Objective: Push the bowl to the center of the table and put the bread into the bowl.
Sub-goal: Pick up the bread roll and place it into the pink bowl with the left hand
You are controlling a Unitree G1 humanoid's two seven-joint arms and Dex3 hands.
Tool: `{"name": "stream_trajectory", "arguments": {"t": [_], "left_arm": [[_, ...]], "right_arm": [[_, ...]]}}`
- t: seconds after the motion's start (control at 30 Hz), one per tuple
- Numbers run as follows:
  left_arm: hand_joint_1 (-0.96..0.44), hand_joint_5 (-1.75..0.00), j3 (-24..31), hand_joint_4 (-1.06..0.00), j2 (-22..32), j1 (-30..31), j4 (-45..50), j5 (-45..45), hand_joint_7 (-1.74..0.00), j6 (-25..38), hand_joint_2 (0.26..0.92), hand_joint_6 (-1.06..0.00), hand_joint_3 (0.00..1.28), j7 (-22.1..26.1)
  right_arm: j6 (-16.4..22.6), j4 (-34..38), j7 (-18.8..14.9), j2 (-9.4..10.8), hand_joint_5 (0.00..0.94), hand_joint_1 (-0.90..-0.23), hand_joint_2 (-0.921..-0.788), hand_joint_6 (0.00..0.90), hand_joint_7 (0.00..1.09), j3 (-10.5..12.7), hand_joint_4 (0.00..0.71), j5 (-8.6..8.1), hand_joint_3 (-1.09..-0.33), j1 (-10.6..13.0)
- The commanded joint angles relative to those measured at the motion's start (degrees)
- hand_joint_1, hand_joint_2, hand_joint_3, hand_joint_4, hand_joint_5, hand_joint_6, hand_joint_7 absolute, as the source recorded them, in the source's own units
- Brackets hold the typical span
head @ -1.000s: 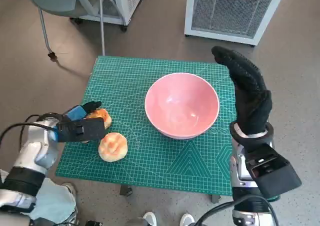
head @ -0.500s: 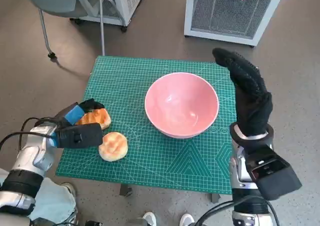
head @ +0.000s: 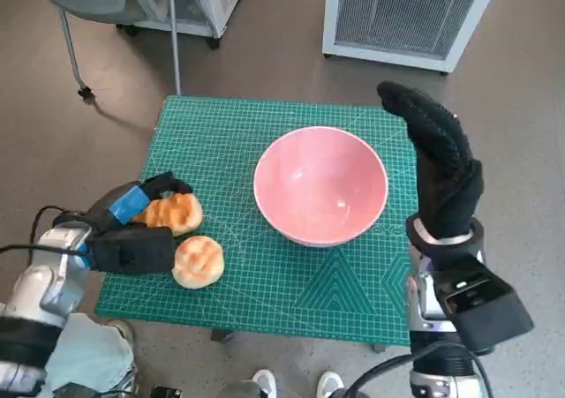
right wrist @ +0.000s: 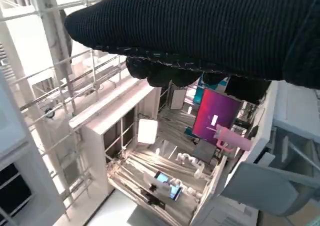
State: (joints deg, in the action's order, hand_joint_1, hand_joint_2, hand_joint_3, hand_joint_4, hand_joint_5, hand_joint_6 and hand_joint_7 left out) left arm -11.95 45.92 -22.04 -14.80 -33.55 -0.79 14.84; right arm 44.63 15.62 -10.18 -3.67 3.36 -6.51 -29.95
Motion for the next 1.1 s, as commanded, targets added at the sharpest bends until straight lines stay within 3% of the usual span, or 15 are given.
{"name": "stream_trajectory", "arguments": {"t": [0.03,0.33,0.67,0.77,1.1], "left_arm": [[0.0,-1.14,5.78,-0.73,-0.24,0.36,10.23,2.03,-1.12,2.49,0.9,-0.66,0.07,-0.49],[0.0,-1.12,9.55,-0.76,-4.87,-2.64,20.98,1.94,-1.11,5.5,0.901,-0.67,0.06,-1.95],[0.0,-1.07,4.62,-0.77,-13.97,-10.38,24.52,-1.35,-1.15,2.93,0.902,-0.66,0.05,-6.6],[0.0,-1.07,-1.73,-0.76,-19.26,-16.61,19.32,-2.9,-1.17,-2.0,0.912,-0.64,0.05,-7.98],[0.0,-1.18,-9.45,-0.76,-24.71,-24.99,5.52,-7.53,-1.05,-6.32,0.909,-0.66,0.05,-8.03]], "right_arm": [[-0.79,0.49,0.32,0.11,0.02,-0.488,-0.921,-0.001,0.71,0.05,0.28,0.31,-0.805,1.38],[-0.56,1.61,0.09,0.08,0.021,-0.488,-0.921,-0.001,0.71,0.16,0.28,0.0,-0.804,1.0],[-0.26,3.07,-0.11,-0.02,0.022,-0.477,-0.921,-0.001,0.71,0.16,0.281,-0.1,-0.804,0.12],[-0.5,2.82,-0.44,-0.31,0.023,-0.478,-0.921,-0.001,0.71,0.13,0.283,-0.37,-0.803,0.13],[-0.84,0.93,-1.2,-1.36,0.024,-0.495,-0.921,-0.001,0.72,0.24,0.283,-1.14,-0.798,1.36]]}}
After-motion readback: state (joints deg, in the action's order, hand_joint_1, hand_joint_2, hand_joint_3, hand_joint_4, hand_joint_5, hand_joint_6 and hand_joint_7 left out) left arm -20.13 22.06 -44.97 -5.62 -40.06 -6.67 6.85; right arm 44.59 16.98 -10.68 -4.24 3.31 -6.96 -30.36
